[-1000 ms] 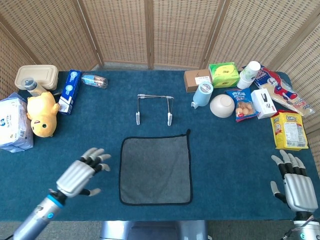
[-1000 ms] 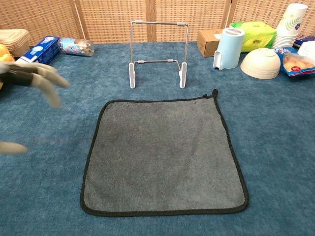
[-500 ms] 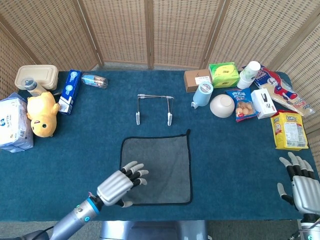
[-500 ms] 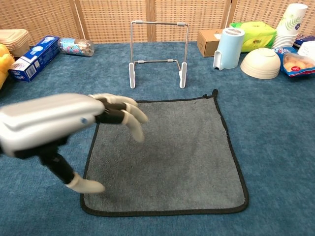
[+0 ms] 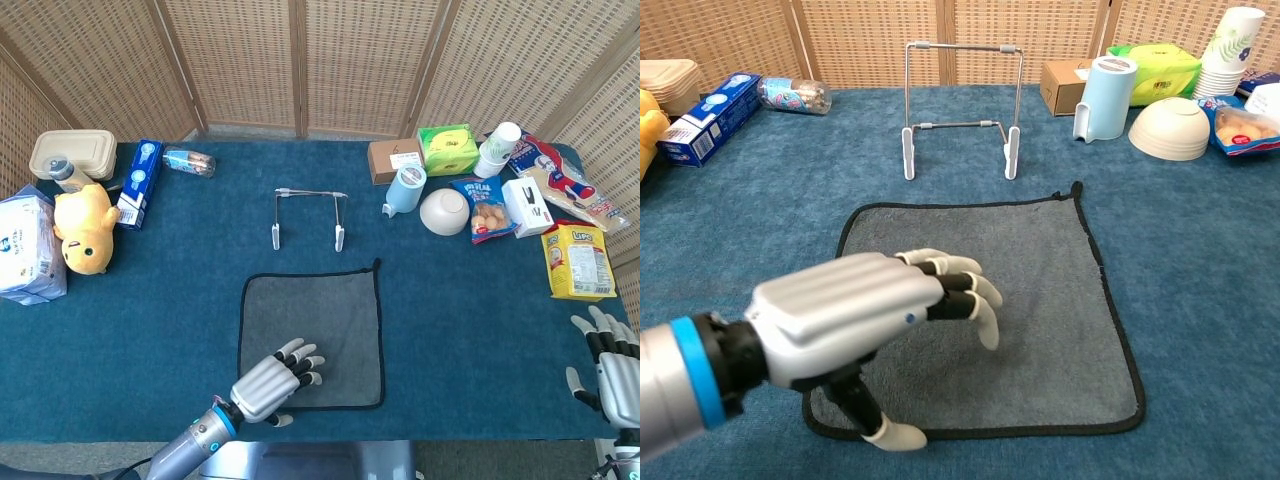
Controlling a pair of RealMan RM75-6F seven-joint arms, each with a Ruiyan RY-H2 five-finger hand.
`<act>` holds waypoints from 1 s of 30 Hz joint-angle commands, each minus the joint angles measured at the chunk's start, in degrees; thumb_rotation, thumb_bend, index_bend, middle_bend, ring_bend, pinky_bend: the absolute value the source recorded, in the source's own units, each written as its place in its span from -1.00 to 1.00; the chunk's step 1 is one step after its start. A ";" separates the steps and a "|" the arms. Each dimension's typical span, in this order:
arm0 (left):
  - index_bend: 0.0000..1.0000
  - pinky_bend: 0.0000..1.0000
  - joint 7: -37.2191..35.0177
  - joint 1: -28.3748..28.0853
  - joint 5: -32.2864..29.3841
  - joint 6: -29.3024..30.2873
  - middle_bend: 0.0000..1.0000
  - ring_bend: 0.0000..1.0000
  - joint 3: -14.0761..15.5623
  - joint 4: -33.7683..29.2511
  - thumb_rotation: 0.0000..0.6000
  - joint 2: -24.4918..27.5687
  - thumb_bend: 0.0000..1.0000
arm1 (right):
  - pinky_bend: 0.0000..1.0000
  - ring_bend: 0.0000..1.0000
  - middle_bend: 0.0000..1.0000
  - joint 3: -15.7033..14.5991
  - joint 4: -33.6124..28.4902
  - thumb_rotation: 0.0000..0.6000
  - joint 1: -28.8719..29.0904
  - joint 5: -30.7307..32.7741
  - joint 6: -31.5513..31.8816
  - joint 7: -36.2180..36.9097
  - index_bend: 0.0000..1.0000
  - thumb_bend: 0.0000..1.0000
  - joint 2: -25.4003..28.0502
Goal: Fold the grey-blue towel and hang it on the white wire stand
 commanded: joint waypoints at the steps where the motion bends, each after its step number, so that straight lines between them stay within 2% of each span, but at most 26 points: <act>1: -0.44 -0.99 1.22 -0.32 -0.73 0.60 -0.67 -0.88 0.17 1.25 1.00 -1.53 -0.67 | -1.00 -1.00 -0.94 0.03 0.11 1.00 -0.05 0.03 -0.03 0.15 -0.70 -0.22 0.06; 17: -0.44 -1.00 3.60 -1.36 -2.99 2.76 -0.67 -0.91 0.78 6.66 1.00 -7.85 -0.67 | -1.00 -1.00 -0.94 0.22 0.34 1.00 -0.63 0.61 0.03 0.80 -0.70 -0.22 0.56; 30: -0.46 -1.00 4.26 -1.87 -1.43 5.54 -0.68 -0.93 1.08 11.31 1.00 -11.89 -0.67 | -1.00 -1.00 -0.94 0.31 0.81 1.00 -1.07 1.07 -0.05 1.60 -0.70 -0.22 0.71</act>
